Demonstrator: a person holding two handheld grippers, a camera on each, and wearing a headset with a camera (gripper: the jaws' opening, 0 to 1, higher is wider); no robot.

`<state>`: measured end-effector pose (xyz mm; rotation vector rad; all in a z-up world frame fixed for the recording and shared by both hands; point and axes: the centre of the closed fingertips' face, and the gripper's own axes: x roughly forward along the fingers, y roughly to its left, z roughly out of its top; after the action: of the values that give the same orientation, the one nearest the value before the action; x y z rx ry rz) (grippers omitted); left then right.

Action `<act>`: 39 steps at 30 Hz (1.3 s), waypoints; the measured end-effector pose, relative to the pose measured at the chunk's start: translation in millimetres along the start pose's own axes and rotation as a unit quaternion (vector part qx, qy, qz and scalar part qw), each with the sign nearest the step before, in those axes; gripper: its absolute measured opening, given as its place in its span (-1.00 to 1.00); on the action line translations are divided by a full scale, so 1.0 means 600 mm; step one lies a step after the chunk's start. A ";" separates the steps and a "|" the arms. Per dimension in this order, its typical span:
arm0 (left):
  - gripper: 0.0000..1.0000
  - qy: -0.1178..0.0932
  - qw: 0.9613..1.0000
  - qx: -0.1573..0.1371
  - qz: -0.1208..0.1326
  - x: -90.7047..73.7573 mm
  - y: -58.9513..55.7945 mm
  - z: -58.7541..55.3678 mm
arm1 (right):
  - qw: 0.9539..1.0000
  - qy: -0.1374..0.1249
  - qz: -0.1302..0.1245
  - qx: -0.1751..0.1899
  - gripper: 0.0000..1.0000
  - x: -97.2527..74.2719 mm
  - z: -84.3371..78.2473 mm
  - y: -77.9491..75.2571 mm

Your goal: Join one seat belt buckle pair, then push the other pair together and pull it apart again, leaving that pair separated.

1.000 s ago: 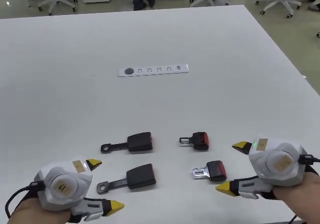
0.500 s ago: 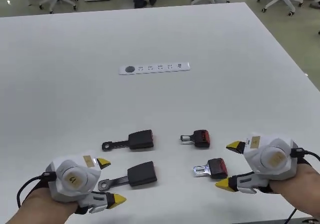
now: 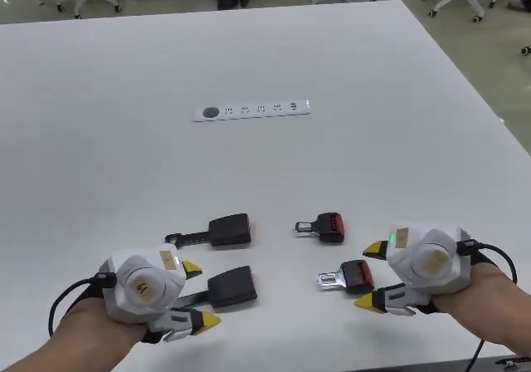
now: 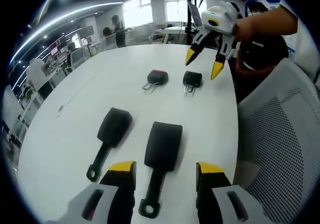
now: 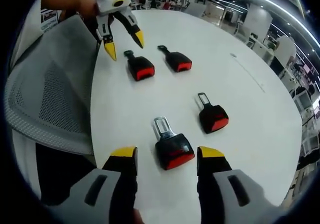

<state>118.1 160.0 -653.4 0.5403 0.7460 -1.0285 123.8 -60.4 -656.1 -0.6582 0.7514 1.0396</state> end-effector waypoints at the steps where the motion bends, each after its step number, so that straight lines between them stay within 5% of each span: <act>1: -0.02 0.001 1.000 0.001 -0.001 0.003 -0.001 0.001 | 1.000 0.002 0.001 -0.004 -0.08 0.000 0.000 -0.002; 15: -0.10 0.038 0.998 0.026 -0.049 0.055 -0.010 -0.010 | 0.999 0.028 0.031 -0.025 -0.18 0.035 -0.017 -0.019; 26: -0.30 0.066 0.993 0.067 -0.067 0.068 0.010 -0.013 | 0.997 0.040 0.063 -0.033 -0.27 0.053 -0.033 -0.017; 39: -0.33 0.062 0.986 0.115 -0.104 0.074 -0.003 -0.005 | 0.995 0.033 0.090 -0.022 -0.28 0.056 -0.038 -0.020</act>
<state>129.4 136.6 -689.5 0.7429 0.8102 -1.2938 139.7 -65.8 -694.8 -0.6748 0.8589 1.2063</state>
